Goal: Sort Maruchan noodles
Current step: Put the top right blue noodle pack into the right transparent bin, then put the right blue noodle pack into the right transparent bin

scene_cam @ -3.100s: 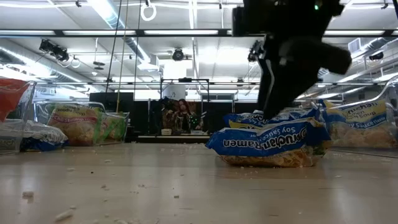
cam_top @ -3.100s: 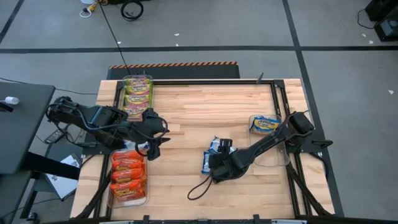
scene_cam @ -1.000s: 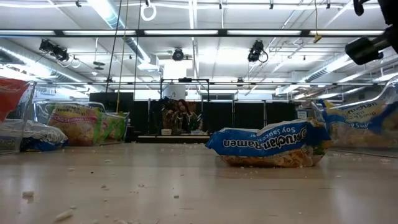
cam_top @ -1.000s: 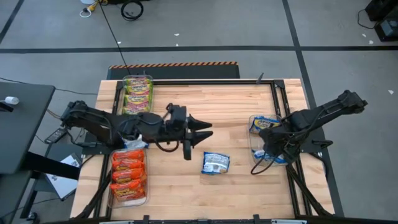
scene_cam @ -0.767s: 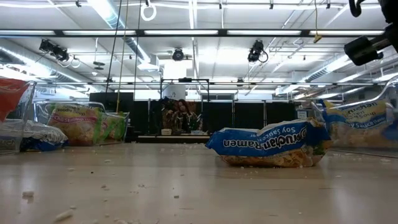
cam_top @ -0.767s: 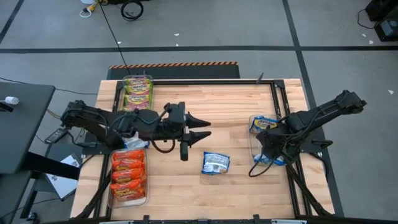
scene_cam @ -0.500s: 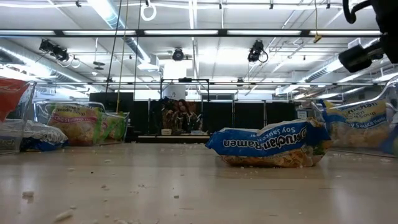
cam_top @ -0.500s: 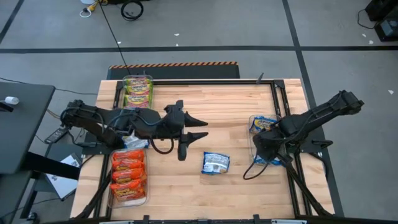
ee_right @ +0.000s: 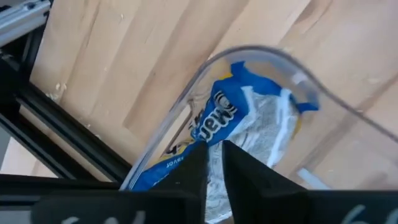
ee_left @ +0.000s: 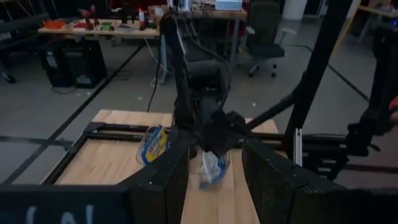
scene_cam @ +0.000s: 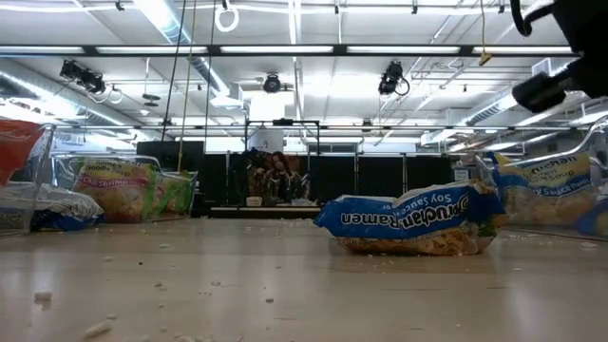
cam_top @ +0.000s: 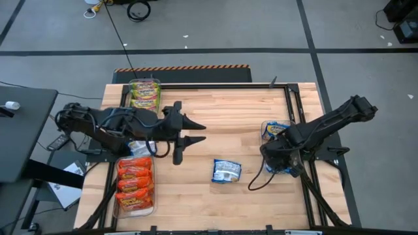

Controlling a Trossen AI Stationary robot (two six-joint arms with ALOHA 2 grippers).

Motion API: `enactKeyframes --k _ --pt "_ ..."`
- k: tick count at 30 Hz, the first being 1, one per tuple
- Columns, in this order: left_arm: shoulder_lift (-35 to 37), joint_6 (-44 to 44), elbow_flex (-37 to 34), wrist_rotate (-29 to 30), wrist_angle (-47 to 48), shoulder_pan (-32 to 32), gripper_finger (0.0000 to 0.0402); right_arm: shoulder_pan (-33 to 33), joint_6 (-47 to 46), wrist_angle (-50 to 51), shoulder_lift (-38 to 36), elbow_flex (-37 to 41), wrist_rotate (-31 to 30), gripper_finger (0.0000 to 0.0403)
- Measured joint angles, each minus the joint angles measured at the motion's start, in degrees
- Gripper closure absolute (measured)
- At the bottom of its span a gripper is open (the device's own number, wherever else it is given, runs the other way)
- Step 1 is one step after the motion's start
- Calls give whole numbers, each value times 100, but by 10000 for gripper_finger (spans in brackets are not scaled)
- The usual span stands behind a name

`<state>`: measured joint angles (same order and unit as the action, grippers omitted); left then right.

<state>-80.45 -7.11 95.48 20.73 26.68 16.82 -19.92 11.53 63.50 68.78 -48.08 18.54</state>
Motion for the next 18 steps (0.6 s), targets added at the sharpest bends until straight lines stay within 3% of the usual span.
enactKeyframes --k 4,9,13,18 --pt "-12 -191 -2 -4 273 0 249 -2 -39 317 -27 -408 -167 321" --pt "-12 -1987 -70 -18 2130 33 249 -94 -466 388 -27 -1129 -996 287" --pt "-14 -3217 -368 -1 2588 213 249 -186 -1142 -447 57 -1499 -2327 270" --pt "-15 -3922 -578 -9 2587 577 249 -285 -1178 -1316 782 -1822 -2573 263"
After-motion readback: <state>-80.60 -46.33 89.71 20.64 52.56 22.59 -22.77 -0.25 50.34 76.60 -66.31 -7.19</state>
